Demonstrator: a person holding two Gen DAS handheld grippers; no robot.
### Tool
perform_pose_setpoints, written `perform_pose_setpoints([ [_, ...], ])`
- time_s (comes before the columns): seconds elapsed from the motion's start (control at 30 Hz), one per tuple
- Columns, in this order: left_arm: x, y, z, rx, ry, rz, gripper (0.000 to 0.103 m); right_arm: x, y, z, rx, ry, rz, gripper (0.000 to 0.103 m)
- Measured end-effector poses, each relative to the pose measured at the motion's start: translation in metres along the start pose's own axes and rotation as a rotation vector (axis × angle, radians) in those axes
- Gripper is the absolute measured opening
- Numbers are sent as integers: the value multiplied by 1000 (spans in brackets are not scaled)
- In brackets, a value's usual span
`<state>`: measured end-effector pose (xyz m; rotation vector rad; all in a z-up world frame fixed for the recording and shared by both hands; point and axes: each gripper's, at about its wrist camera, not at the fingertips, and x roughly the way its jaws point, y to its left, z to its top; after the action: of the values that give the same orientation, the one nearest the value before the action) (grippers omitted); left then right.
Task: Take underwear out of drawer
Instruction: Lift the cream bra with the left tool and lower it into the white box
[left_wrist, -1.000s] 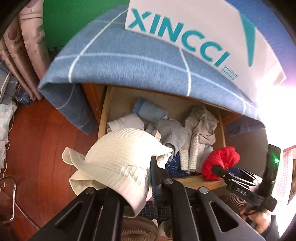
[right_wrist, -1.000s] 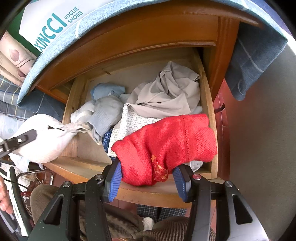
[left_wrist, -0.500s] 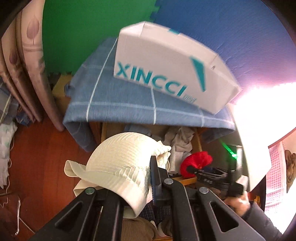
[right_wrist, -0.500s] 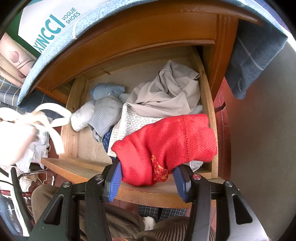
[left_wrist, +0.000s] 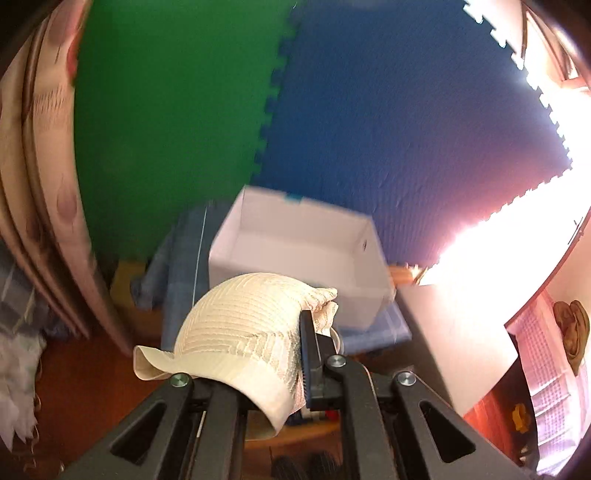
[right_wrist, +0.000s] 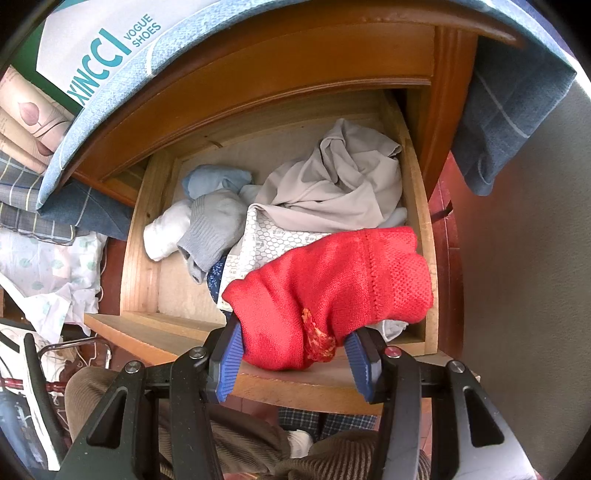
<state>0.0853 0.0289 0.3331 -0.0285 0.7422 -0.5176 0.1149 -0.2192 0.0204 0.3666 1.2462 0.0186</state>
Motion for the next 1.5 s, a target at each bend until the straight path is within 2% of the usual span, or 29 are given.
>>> perform_pose_setpoints([
  [0.13, -1, -14, 47, 51, -69, 4, 7, -1, 0, 0, -1, -3, 2, 47],
  [0.27, 25, -22, 83, 98, -106, 15, 7, -3, -1, 0, 3, -7, 9, 47],
  [0.47, 104, -22, 112, 131, -54, 10, 7, -7, -6, -1, 18, -18, 18, 47],
  [0.63, 178, -15, 104, 167, 3, 54, 7, -9, -8, -1, 23, -21, 32, 47],
  [0.83, 231, 2, 76, 182, 87, 109, 7, -7, -6, 1, 22, -14, 53, 47],
  [1.07, 247, 5, 46, 187, 159, 134, 7, -2, -4, 2, 26, -5, 64, 47],
  [1.3, 260, 12, 26, 82, 221, 146, 7, -3, -4, 1, 26, -5, 64, 47],
  [1.4, 256, 6, 22, 88, 209, 172, 7, -3, -4, 1, 25, -7, 62, 47],
  [1.5, 253, 8, 22, 38, 215, 172, 7, -2, -4, 1, 27, -5, 62, 47],
])
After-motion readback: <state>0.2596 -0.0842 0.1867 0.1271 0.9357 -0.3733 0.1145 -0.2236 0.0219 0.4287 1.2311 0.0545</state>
